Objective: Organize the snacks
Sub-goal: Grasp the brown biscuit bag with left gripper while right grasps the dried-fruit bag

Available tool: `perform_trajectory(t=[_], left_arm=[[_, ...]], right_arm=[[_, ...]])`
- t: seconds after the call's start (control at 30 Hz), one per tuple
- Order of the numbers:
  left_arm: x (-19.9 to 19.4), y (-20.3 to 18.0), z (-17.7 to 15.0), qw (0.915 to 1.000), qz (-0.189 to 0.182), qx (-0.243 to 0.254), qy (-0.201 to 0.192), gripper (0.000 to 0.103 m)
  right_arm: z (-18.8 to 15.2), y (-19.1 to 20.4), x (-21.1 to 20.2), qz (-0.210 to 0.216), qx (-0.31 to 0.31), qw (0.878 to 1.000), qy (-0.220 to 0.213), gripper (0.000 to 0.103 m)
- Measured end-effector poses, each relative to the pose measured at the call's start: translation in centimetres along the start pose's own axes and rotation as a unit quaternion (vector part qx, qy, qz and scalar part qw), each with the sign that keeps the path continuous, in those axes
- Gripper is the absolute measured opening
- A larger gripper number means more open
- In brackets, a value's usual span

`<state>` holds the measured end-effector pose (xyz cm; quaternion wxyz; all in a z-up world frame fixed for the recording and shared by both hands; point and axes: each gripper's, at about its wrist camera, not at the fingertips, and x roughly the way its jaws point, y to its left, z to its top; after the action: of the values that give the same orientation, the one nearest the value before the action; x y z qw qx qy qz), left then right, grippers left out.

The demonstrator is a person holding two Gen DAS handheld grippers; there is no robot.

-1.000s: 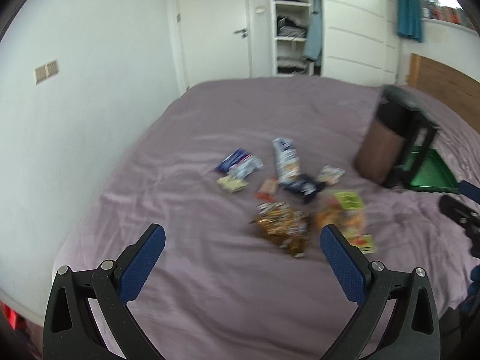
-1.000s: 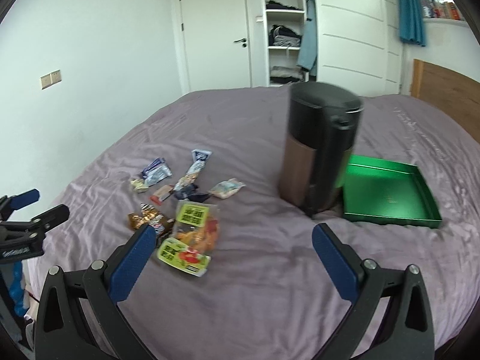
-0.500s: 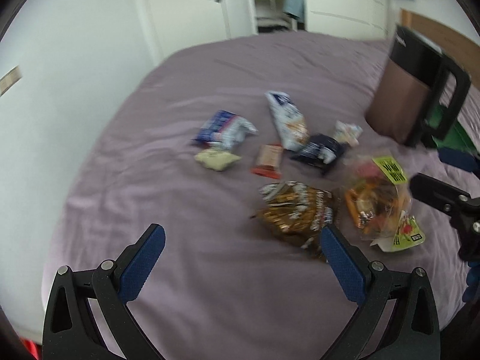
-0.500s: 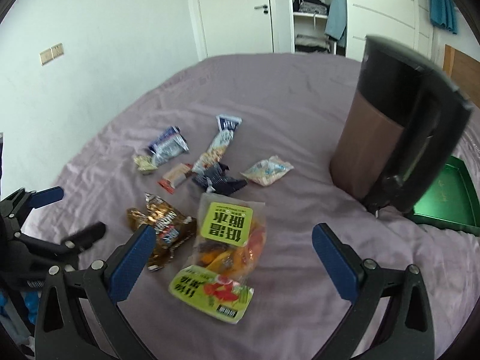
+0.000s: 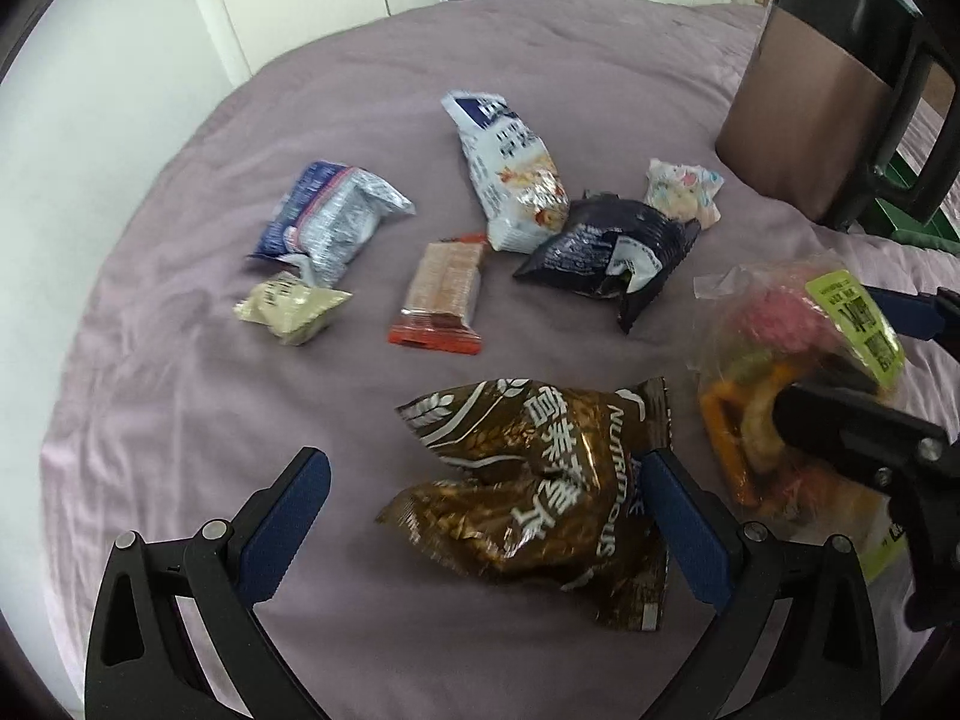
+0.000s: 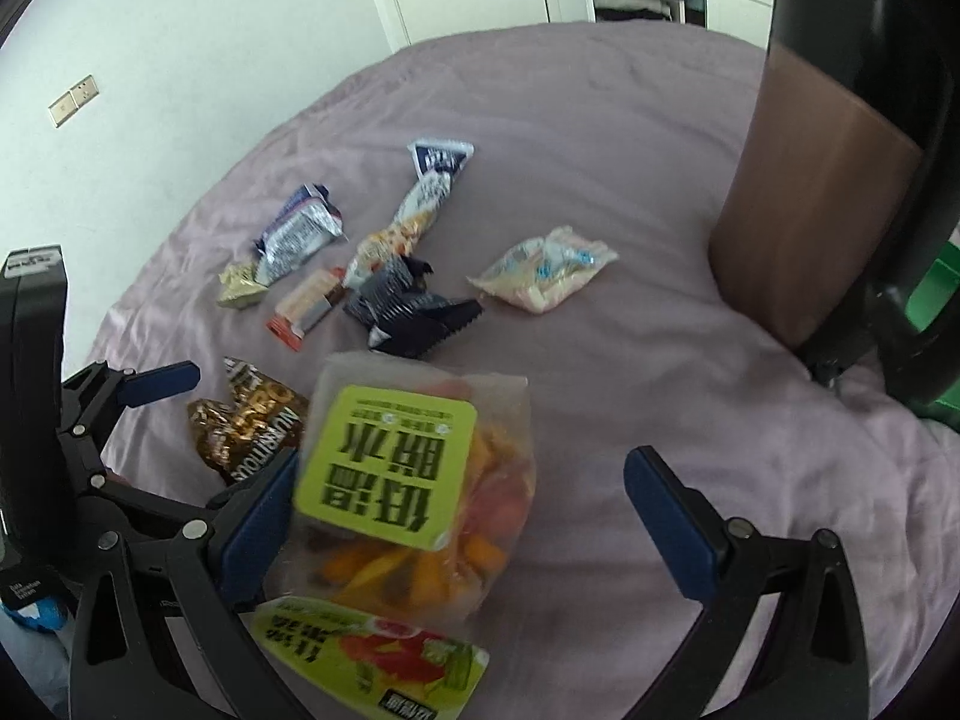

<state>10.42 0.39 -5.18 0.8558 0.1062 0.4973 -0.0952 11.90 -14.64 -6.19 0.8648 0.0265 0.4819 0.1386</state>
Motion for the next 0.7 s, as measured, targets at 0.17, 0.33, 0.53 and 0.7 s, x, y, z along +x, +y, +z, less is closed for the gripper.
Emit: perform_trajectory(t=[0.17,0.33,0.53,0.7], left_arm=[[1.3,-0.2,0.0,0.9996,-0.016,0.007,0.023,0.102],[2.6,0.4,0.6,0.9982,-0.037,0.008,0.047,0.102],[2.7,0.8,0.8,0.9972,-0.047,0.012,0.057,0.102],[3.4,0.7,2.1,0.9966,-0.044,0.01,0.069,0.101]], right_arm=[[-0.2,-0.8,0.7,0.021,0.023,0.999,0.01,0.103],[-0.7,-1.1,1.7,0.049,0.036,0.997,0.042,0.103],[-0.7,-1.1,2.3,0.065,0.038,0.995,0.062,0.103],[-0.3,-1.6,2.2,0.088,0.051,0.993,0.059,0.103]])
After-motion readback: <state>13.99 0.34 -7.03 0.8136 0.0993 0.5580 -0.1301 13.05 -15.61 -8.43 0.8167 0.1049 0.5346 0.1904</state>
